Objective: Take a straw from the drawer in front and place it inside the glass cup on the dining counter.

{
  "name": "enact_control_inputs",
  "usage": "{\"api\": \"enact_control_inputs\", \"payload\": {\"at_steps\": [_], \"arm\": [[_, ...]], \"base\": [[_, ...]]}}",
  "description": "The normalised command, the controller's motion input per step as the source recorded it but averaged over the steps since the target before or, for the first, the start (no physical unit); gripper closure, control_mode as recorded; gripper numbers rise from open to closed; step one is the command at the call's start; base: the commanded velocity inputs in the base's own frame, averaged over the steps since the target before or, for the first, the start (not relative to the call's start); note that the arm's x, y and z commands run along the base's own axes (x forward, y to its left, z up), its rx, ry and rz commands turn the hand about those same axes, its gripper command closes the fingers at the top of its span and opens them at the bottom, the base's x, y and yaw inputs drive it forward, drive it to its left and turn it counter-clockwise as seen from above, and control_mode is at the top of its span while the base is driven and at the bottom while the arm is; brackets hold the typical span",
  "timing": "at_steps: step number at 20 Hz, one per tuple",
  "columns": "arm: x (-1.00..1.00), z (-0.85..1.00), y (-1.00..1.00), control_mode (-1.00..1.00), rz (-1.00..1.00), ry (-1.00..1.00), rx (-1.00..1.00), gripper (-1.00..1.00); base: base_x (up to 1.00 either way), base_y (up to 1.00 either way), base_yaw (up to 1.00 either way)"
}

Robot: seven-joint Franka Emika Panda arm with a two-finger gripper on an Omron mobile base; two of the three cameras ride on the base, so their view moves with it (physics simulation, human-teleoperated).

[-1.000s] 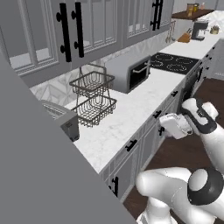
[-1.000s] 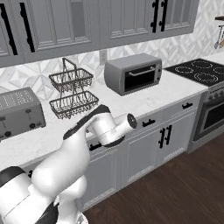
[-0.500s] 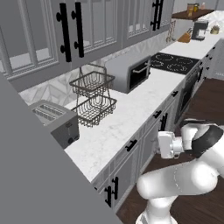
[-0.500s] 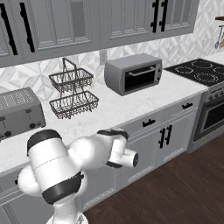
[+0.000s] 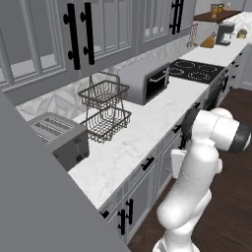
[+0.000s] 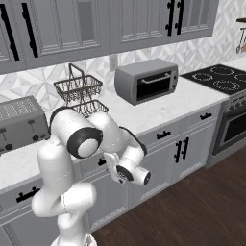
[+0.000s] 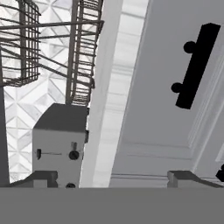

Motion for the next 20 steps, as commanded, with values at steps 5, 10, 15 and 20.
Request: {"api": "enact_control_inputs", "payload": {"at_steps": [5,10,15,20], "arm": [[0.52,-0.29,0.0,-1.0,0.0,0.04,0.04,-1.0],[0.39,-0.5,0.07,-1.0,0.0,0.08,0.04,-1.0],[0.43,-0.31,0.15,-1.0,0.0,0.04,0.03,-1.0],[0.47,-0.09,0.17,-1.0,0.0,0.06,0.0,-1.0]], "base": [[0.0,0.0,0.0],[0.0,0.0,0.0],[0.0,0.0,0.0],[0.0,0.0,0.0]]}}
